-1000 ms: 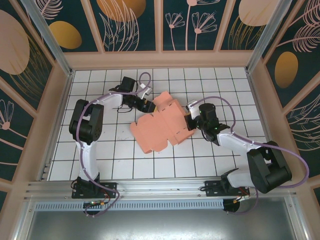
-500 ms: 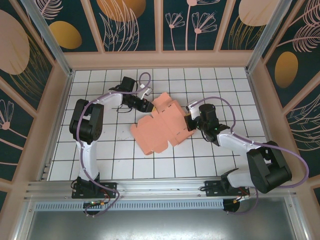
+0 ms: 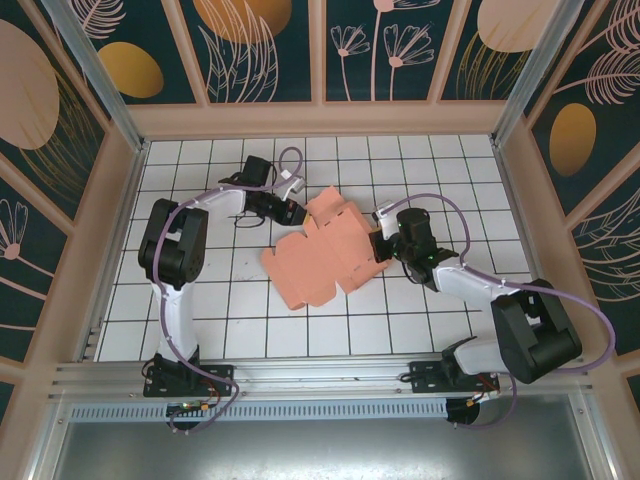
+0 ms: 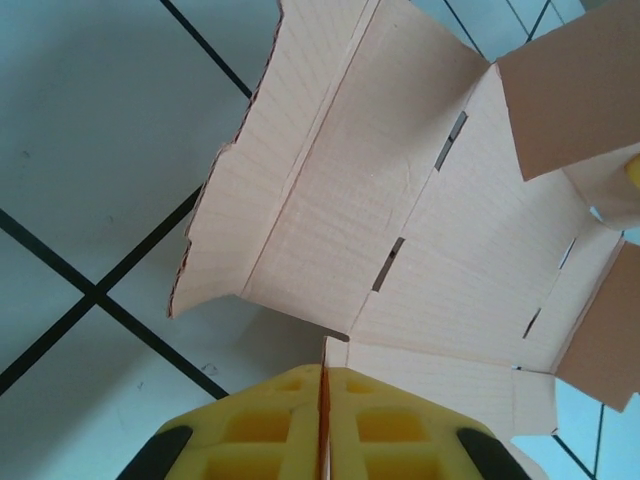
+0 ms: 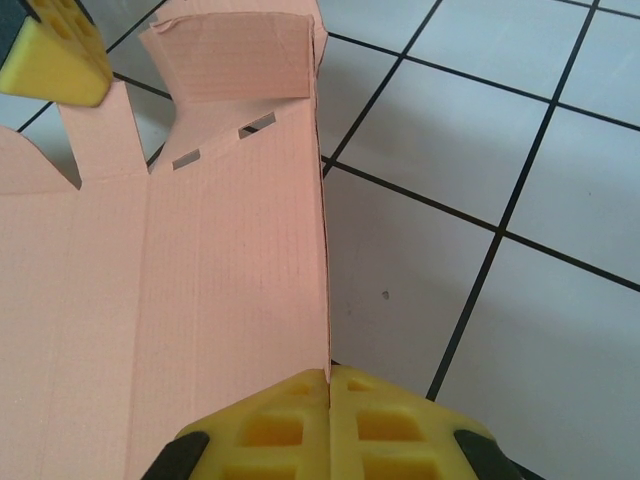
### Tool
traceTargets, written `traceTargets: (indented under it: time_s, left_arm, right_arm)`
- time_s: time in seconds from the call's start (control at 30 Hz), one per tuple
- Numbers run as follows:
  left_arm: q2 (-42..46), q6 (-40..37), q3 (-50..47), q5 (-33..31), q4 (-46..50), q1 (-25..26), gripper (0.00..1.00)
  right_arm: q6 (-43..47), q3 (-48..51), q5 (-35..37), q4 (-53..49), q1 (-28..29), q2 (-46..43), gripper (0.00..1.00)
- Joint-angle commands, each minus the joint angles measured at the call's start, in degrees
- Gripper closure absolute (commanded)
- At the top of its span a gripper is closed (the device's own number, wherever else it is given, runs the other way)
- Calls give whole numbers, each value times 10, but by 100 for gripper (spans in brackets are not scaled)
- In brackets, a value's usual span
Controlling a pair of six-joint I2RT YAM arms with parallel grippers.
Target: Fold the paper box
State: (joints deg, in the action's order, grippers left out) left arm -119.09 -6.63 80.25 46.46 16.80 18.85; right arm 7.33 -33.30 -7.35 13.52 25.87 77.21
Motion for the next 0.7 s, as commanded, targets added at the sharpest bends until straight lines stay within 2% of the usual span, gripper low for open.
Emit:
traceTargets:
  time_s: [0.0,0.17,0.3,0.67]
  left_arm:
    - [38,0,-32,-32,-47,9,90]
    - [72,-11,-68,-66,-86,30,92]
    - [104,-9,-100,-107,-136,48,98]
    - [170,-56,-177,-264,-201,108,94]
  right_arm:
    - [-13,-11,23,16,-2,11,100]
    - [-19,-19,29,9,0,15,100]
    - [-25,-28,41,-1,0,20,100]
    - [-41,-54,61,-23,1,40,100]
